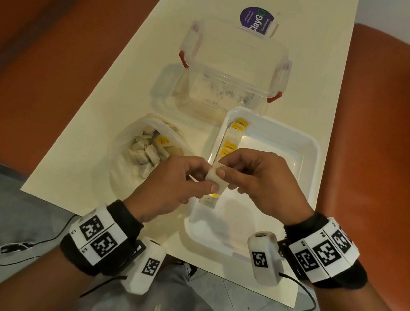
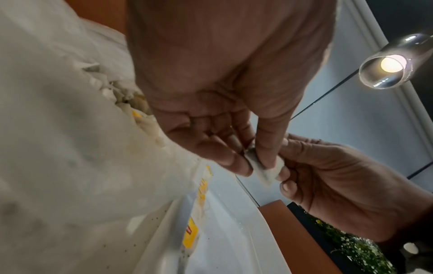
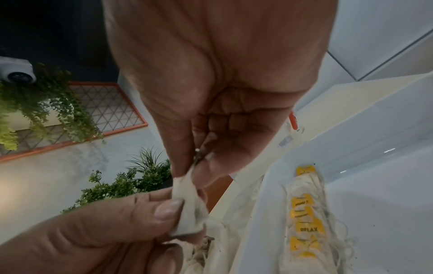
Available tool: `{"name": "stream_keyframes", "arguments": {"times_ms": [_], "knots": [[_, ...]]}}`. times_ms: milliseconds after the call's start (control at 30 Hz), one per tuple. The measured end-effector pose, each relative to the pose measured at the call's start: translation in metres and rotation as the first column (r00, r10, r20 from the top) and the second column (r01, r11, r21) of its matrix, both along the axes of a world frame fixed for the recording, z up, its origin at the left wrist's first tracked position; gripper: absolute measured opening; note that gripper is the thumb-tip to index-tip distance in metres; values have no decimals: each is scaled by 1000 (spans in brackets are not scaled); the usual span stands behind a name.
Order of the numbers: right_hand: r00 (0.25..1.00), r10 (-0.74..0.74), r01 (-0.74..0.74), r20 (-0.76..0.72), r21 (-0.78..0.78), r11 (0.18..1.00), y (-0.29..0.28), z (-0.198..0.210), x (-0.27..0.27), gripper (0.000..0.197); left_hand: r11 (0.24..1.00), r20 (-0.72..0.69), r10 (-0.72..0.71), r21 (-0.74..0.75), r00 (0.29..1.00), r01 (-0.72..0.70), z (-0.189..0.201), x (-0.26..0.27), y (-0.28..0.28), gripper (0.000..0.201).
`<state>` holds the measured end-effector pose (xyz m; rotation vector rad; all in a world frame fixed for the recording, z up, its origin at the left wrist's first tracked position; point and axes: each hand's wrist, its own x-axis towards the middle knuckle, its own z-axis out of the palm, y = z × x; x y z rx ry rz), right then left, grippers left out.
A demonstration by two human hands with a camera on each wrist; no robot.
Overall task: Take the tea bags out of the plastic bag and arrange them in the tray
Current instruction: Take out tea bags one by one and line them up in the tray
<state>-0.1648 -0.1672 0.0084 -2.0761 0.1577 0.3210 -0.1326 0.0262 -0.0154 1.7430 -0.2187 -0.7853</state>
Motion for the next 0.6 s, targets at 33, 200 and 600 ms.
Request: {"name": "stream_keyframes", "arguments": {"times_ms": [33, 200, 600], "knots": [[1000, 12, -12, -9, -6, 1000, -1, 1, 0, 5, 1000, -1, 1, 5, 1000, -1, -1, 0, 0, 9], [999, 43, -43, 0, -73, 996, -4, 0, -1, 3, 999, -44, -20, 34, 999, 21, -3, -4, 7, 12], [867, 316, -449, -385, -332, 830, 17, -43, -11, 14, 970, -61, 221, 116, 973, -213, -5, 0, 55, 14]]}}
